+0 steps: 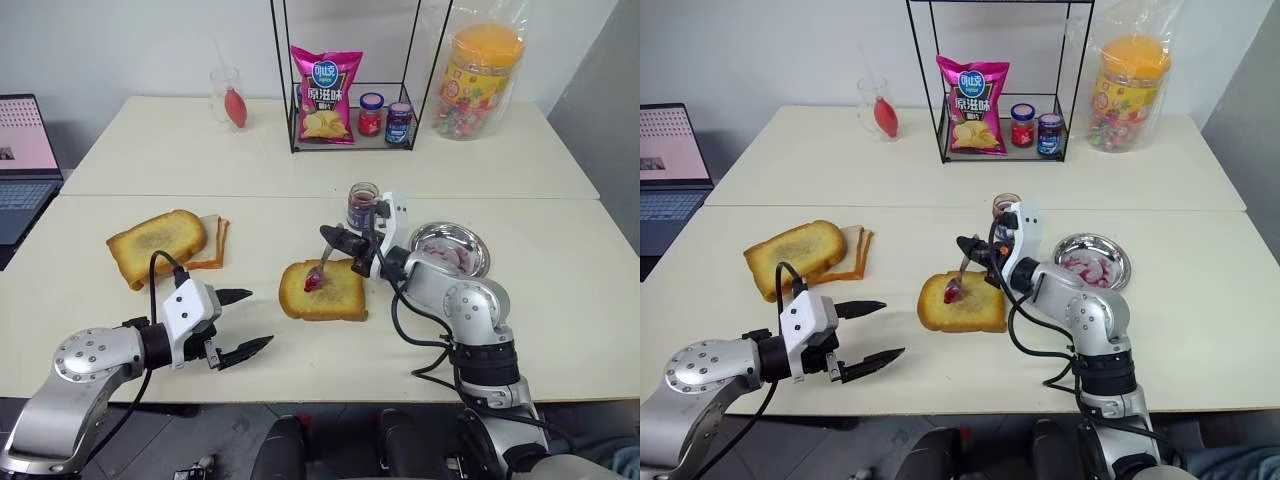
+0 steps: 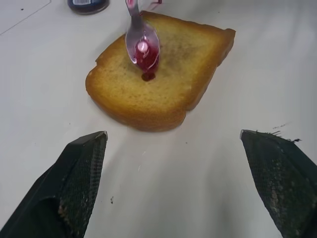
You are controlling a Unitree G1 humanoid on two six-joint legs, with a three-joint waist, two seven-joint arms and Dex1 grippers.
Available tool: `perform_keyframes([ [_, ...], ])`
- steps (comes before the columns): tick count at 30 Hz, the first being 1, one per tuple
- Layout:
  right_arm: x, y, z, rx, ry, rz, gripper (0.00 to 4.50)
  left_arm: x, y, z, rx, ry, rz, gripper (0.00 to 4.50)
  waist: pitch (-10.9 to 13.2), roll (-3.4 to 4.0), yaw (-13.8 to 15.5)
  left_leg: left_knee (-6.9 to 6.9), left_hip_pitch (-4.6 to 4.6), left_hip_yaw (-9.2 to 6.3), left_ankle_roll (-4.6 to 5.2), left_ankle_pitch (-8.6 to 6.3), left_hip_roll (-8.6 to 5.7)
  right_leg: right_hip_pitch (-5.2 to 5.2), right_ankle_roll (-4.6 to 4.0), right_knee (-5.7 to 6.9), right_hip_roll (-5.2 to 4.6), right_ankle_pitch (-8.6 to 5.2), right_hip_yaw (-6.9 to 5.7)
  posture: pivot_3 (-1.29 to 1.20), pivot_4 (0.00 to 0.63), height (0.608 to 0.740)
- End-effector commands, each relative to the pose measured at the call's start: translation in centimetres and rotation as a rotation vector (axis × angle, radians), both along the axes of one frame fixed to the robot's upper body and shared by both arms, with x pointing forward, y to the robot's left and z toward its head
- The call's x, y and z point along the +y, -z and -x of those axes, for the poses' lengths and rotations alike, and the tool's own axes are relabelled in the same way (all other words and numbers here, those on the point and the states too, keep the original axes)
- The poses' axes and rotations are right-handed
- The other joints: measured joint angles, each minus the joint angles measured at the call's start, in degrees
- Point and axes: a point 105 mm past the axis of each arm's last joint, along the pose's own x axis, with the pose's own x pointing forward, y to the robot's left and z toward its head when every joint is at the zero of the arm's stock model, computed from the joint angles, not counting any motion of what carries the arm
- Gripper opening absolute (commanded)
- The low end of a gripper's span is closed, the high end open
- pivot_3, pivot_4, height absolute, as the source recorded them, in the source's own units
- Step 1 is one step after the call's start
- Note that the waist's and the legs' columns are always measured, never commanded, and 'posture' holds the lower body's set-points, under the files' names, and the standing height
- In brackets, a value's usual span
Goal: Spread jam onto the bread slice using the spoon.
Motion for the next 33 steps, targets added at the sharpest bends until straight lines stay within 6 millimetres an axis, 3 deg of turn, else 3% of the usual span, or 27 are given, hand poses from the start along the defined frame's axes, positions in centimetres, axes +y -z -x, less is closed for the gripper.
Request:
perform_keyframes([
  [1, 0.2, -1.3, 0.7, -0.205, -0.024, 0.097, 0.05, -0.8, -0.4, -0.2, -0.037, 0.027, -0.002, 4.50, 0.00, 0.00, 0.01, 0.01, 0.00, 0.00, 0.00, 0.00, -0.01, 0.00, 0.00, 0.00, 0.00, 0.00, 0.00, 0.00, 0.150, 0.740],
  [4, -0.3, -1.8, 1.0, -0.334, -0.027, 0.179, 0.05, -1.2, -0.6, -0.5, -0.048, 0.037, -0.001, 4.50, -0.01, -0.01, 0.09, 0.01, 0.00, 0.00, 0.00, 0.00, -0.01, 0.01, 0.01, -0.01, 0.00, -0.01, 0.00, 0.00, 0.150, 0.740],
  [10, -1.1, -3.1, 1.7, -0.424, -0.026, 0.201, 0.05, -1.3, -0.8, -0.7, -0.057, 0.041, 0.000, 4.50, -0.02, -0.04, 0.16, 0.04, 0.00, -0.02, 0.00, 0.00, -0.01, 0.03, 0.02, 0.00, -0.01, 0.00, 0.00, 0.00, 0.150, 0.740],
  [15, -1.7, -4.6, 2.3, -0.275, -0.030, 0.007, 0.05, -1.1, -0.9, -0.9, -0.079, 0.027, 0.022, 4.50, -0.03, -0.05, 0.16, 0.02, 0.00, -0.03, 0.00, 0.00, 0.01, 0.02, 0.01, 0.01, -0.01, 0.00, -0.01, 0.00, 0.150, 0.740],
  [21, -1.2, -3.4, 1.9, -0.046, -0.013, -0.162, 0.05, -1.0, -0.8, -0.9, -0.076, 0.026, 0.037, 4.50, -0.04, -0.06, -0.01, 0.01, 0.02, -0.04, 0.00, 0.00, 0.04, 0.02, 0.00, 0.04, 0.02, 0.01, -0.03, 0.00, 0.150, 0.740],
  [27, 0.0, -0.6, 0.5, 0.139, 0.029, -0.247, 0.05, -0.9, -0.7, -1.0, -0.070, 0.033, 0.037, 4.50, -0.03, -0.05, -0.10, 0.02, 0.03, -0.03, 0.00, 0.00, 0.03, 0.02, 0.00, 0.03, 0.02, 0.01, -0.02, 0.00, 0.150, 0.740],
  [33, -1.6, 2.1, -0.7, 0.232, 0.114, -0.240, 0.05, -1.2, -0.6, -0.8, -0.067, 0.052, 0.030, 4.50, -0.03, -0.05, -0.09, 0.01, 0.01, -0.02, 0.00, 0.00, 0.02, 0.02, 0.00, 0.02, 0.02, 0.01, -0.02, 0.00, 0.150, 0.740],
])
